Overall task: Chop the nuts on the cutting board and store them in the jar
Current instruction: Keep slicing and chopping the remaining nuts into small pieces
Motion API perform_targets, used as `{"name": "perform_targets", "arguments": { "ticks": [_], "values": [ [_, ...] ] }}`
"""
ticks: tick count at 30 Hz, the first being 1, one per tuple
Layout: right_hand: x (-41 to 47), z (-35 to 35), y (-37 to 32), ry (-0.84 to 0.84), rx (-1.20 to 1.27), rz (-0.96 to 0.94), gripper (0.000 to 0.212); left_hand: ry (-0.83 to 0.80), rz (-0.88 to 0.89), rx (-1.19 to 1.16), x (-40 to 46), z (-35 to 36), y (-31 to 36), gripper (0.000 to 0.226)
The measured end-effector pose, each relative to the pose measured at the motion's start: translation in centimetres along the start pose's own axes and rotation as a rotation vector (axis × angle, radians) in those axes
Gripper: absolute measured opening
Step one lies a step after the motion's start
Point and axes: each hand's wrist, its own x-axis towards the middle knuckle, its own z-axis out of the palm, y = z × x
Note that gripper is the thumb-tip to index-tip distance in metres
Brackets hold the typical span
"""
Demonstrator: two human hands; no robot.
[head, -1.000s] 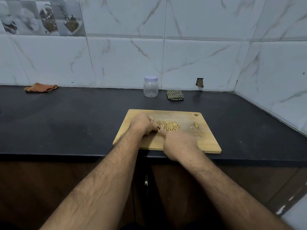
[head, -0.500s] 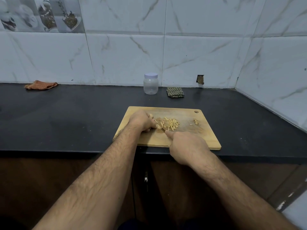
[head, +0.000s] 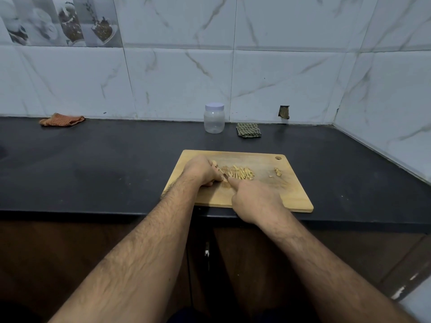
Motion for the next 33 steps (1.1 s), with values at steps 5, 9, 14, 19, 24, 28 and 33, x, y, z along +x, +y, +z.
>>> {"name": "perform_targets", "arguments": {
  "ticks": [5, 9, 14, 19, 24, 28, 33],
  "values": [
    [0.07, 0.15, -0.05, 0.015, -0.002, -0.008, 0.063, 0.009, 0.000, 0.006, 0.15, 0.09, -0.02, 0.017],
    [-0.16, 0.22, -0.07, 0.018, -0.003, -0.013, 0.063, 0.012, -0.003, 0.002, 0.16, 0.06, -0.05, 0.019],
    [-0.14, 0.04, -0.08, 0.003, 0.007, 0.016, 0.064, 0.012, -0.004, -0.007, 0.15, 0.07, -0.07, 0.021],
    [-0.16, -0.16, -0.07, 0.001, 0.022, 0.033, 0.067, 0.015, 0.006, -0.006, 0.16, 0.18, -0.11, 0.020],
    [0.19, -0.46, -0.45, -0.011, 0.026, 0.016, 0.065, 0.011, 0.013, -0.001, 0.04, 0.13, -0.01, 0.015],
    [0.40, -0.45, -0.73, -0.021, 0.007, 0.011, 0.064, 0.006, 0.008, 0.017, 0.03, 0.06, 0.01, 0.017],
    [0.63, -0.68, -0.94, -0.048, -0.012, 0.019, 0.067, 0.006, 0.001, 0.024, 0.16, -0.04, 0.02, 0.021]
  ]
}}
